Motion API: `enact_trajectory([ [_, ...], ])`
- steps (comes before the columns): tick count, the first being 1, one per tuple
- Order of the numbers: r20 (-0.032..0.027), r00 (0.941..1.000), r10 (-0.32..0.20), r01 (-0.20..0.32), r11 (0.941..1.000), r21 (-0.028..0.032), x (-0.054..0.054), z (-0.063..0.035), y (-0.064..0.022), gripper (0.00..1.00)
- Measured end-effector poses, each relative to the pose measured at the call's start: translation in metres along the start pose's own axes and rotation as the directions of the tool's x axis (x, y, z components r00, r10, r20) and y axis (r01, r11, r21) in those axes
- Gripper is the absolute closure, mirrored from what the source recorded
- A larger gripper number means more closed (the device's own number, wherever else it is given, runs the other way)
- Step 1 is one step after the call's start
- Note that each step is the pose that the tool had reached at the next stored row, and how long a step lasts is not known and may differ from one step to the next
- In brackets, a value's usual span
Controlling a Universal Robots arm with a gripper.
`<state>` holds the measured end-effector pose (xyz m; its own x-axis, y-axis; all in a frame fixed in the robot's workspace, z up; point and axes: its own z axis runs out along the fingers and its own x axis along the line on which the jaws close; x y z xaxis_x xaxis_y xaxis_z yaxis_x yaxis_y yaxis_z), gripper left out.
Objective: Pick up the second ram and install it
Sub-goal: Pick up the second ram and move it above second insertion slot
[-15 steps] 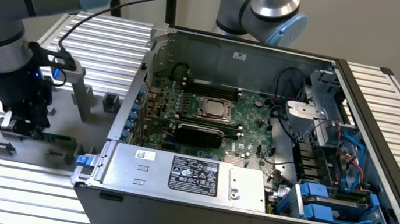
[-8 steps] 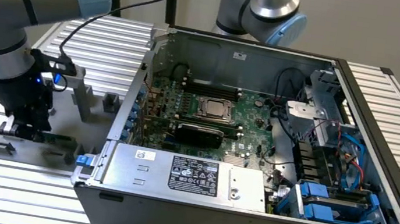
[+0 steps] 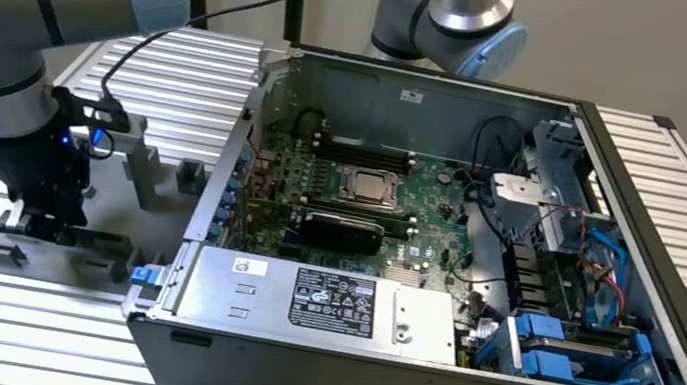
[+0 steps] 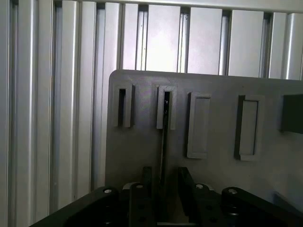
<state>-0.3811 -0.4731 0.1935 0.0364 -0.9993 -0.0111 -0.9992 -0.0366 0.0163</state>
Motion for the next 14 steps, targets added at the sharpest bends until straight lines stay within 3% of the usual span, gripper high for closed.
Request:
enact_trajectory([
  [6,-0.0011,1.0000,0.000,0.000,1.0000,-0.0003,0.0000,0.0003,0.0006,0.64],
  [8,-0.0015,1.0000,0.000,0.000,1.0000,-0.0004,0.0001,0.0003,0.0006,0.73],
  [10,-0.0019,1.0000,0.000,0.000,1.0000,-0.0005,0.0001,0.0005,0.0006,0.73],
  [11,-0.0020,1.0000,0.000,0.000,1.0000,-0.0006,0.0002,0.0005,0.0006,0.79],
  [14,-0.0024,1.0000,0.000,0.000,1.0000,-0.0007,0.0004,0.0006,0.0005,0.79],
])
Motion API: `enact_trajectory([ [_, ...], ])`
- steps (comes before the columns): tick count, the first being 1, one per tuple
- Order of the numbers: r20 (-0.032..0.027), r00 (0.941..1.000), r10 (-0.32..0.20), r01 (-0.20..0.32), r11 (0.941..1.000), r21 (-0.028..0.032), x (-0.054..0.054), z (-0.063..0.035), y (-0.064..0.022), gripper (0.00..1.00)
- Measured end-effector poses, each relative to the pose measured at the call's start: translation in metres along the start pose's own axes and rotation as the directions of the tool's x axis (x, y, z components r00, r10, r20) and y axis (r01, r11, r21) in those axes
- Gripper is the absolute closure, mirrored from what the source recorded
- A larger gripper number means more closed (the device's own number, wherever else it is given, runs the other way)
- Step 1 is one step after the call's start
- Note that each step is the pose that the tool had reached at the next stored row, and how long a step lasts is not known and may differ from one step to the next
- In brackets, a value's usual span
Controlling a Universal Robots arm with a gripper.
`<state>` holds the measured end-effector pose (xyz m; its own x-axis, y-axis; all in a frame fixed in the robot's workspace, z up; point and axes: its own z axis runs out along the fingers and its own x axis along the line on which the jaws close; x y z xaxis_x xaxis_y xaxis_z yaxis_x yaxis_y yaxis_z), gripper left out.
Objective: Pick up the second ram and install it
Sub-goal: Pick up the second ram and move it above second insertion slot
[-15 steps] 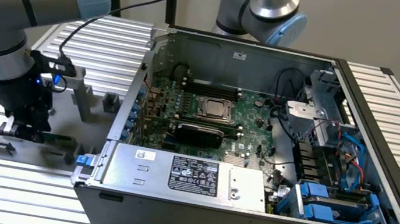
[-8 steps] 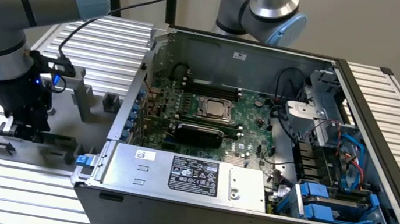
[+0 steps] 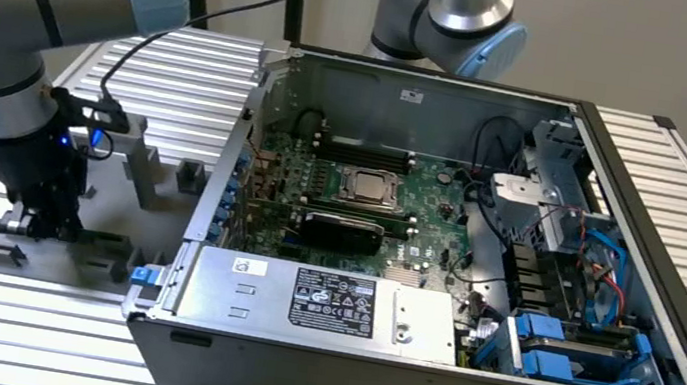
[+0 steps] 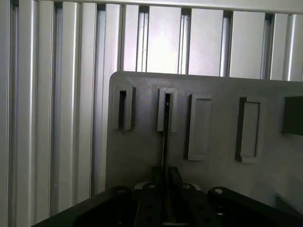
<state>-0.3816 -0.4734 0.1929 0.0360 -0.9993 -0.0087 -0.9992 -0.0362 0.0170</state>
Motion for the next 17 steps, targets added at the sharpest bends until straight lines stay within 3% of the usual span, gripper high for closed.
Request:
enact_trajectory([
  [3,-0.0002,1.0000,0.003,-0.003,1.0000,-0.0001,0.0002,0.0000,0.0001,0.86],
  [17,0.0001,0.9986,0.053,-0.053,0.9986,0.0003,0.0003,0.0000,0.0000,0.86],
])
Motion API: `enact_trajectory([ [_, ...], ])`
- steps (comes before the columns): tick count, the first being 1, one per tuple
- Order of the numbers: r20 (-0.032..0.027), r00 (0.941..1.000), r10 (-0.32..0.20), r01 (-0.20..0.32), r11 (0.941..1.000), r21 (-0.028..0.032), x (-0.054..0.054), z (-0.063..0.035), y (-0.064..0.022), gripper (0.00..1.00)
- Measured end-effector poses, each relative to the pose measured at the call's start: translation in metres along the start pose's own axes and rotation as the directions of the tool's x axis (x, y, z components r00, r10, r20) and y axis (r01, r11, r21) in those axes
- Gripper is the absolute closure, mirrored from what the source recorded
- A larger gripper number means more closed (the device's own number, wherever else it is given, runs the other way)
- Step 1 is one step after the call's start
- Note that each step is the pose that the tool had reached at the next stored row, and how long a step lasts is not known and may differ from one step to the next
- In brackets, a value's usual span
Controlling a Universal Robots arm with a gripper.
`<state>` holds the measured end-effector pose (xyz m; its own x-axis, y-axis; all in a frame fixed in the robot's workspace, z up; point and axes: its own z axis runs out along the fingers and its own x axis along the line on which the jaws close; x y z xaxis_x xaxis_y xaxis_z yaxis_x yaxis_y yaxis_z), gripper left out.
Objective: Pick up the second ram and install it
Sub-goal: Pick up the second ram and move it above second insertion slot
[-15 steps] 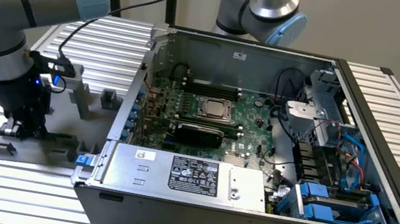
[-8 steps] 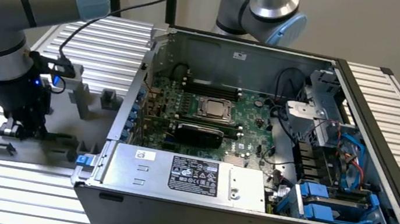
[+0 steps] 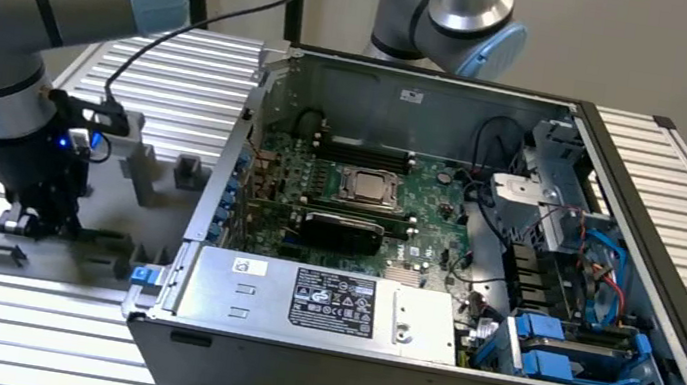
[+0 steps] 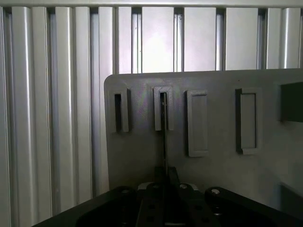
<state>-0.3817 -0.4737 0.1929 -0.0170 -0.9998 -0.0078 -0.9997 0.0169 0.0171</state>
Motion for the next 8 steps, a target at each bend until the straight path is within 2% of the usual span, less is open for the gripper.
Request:
enact_trajectory([
  [8,-0.0001,1.0000,0.004,-0.004,1.0000,-0.0001,0.0000,-0.0010,0.0001,0.86],
])
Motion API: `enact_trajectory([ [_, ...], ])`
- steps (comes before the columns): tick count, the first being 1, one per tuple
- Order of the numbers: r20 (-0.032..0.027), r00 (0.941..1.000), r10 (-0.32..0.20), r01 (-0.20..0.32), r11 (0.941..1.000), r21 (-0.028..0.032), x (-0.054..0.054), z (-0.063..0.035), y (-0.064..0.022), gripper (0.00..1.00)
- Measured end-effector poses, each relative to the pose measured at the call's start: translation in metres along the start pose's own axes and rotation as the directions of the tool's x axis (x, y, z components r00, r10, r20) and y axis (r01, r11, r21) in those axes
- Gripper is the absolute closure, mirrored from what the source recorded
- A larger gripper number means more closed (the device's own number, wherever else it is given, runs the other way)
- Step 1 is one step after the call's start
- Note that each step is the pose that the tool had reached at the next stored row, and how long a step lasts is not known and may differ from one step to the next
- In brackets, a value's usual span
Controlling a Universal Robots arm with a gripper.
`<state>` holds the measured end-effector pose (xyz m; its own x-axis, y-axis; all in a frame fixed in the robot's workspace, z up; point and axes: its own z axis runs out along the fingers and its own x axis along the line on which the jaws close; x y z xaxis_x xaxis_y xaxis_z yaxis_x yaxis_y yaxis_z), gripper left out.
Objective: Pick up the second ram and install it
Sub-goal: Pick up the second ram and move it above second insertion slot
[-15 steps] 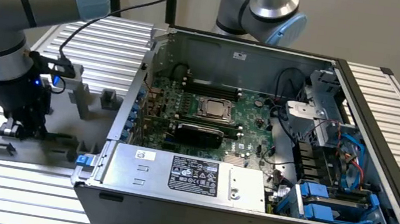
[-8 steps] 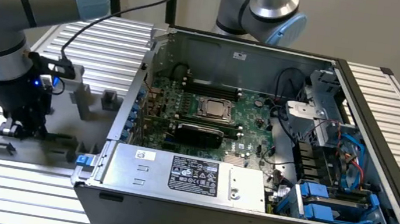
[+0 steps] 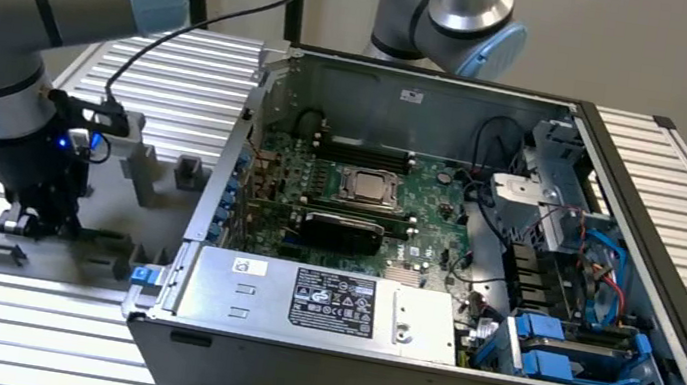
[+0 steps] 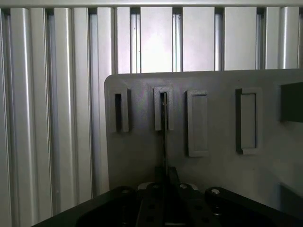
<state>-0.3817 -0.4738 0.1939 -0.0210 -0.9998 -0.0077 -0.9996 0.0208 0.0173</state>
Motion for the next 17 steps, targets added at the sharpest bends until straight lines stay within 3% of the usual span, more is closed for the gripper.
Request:
enact_trajectory([
  [6,0.0001,1.0000,0.000,0.000,1.0000,0.0002,0.000,-0.0121,0.0002,0.86],
  [17,0.0002,1.0000,0.000,0.000,1.0000,0.0003,-0.001,-0.0578,0.0009,0.86],
])
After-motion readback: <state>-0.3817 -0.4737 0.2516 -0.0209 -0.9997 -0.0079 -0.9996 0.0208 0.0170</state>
